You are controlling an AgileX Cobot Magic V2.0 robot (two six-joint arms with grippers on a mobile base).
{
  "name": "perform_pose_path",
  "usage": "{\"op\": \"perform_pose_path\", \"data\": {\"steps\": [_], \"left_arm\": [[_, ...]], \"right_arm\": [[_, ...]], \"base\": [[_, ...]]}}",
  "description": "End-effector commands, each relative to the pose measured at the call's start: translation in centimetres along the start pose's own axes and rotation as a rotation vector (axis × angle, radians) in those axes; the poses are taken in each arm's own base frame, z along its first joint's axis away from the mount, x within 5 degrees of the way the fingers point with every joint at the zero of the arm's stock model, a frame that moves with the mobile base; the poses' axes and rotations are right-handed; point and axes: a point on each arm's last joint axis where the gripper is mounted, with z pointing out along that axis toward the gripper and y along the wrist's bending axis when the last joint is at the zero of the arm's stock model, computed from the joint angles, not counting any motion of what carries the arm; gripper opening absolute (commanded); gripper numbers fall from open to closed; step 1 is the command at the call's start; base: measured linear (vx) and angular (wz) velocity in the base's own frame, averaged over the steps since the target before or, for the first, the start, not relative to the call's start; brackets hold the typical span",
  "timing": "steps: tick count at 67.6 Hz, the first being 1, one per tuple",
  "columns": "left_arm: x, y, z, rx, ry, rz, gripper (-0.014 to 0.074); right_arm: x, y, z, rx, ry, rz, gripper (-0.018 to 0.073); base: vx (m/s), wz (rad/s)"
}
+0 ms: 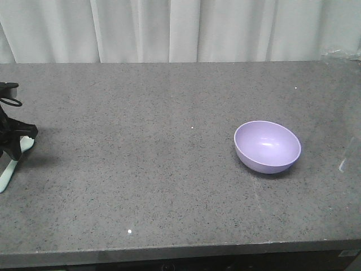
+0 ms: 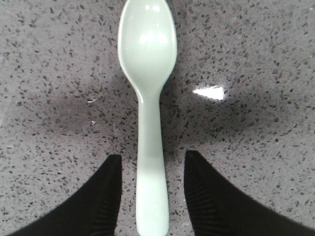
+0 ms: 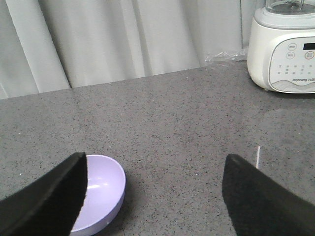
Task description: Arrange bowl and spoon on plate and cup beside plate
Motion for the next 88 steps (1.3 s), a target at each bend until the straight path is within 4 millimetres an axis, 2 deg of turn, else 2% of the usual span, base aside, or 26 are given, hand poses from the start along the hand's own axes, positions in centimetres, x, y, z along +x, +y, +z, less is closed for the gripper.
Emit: {"op": "perform_pose_path", "data": {"steps": [1, 27, 52, 56, 62, 72, 81, 88], "left_arm": [[-0.1, -0.1, -2.1, 0.002, -0.071, -0.002, 0.0301], [-1.0, 0.0, 0.2, 0.0, -0.051, 0.013, 0.0301], [-1.1, 0.2, 1.5, -0.015, -0.007, 0.019, 0.0292], [-1.1, 0.2, 1.5, -0.014, 0.003, 0.019, 0.027], [-1.0, 0.2, 1.7, -0.013, 0.017, 0.021, 0.0192], [-1.0, 0.2, 1.7, -0.013, 0.017, 0.047, -0.0011], [-1.0, 0.1, 1.5, -0.009, 0.005, 0.05, -0.0009], [-1.1, 0.0, 0.6, -0.004, -0.042, 0.048, -0.0008]], "right_arm": [[-1.7, 0.2, -0.3, -0.016, -0.098, -0.017, 0.0557], [-1.7, 0.2, -0.3, -0.017, -0.098, -0.015, 0.0557], [-1.7, 0.2, -0.3, -0.017, -0.098, -0.011, 0.0557], [-1.7, 0.2, -0.3, -0.017, -0.098, -0.011, 0.0557], [-1.7, 0.2, -0.3, -0.017, -0.098, -0.011, 0.0557], [-1.7, 0.2, -0.3, -0.017, -0.098, -0.011, 0.0557], [-1.7, 0.2, -0.3, -0.016, -0.099, -0.016, 0.0557], [-1.7, 0.2, -0.3, -0.016, -0.099, -0.016, 0.0557]], "base": [[0.0, 0.0], [0.0, 0.0], [0.0, 0.0], [0.0, 0.0], [0.0, 0.0], [0.0, 0.0], [0.0, 0.0], [0.0, 0.0]]}}
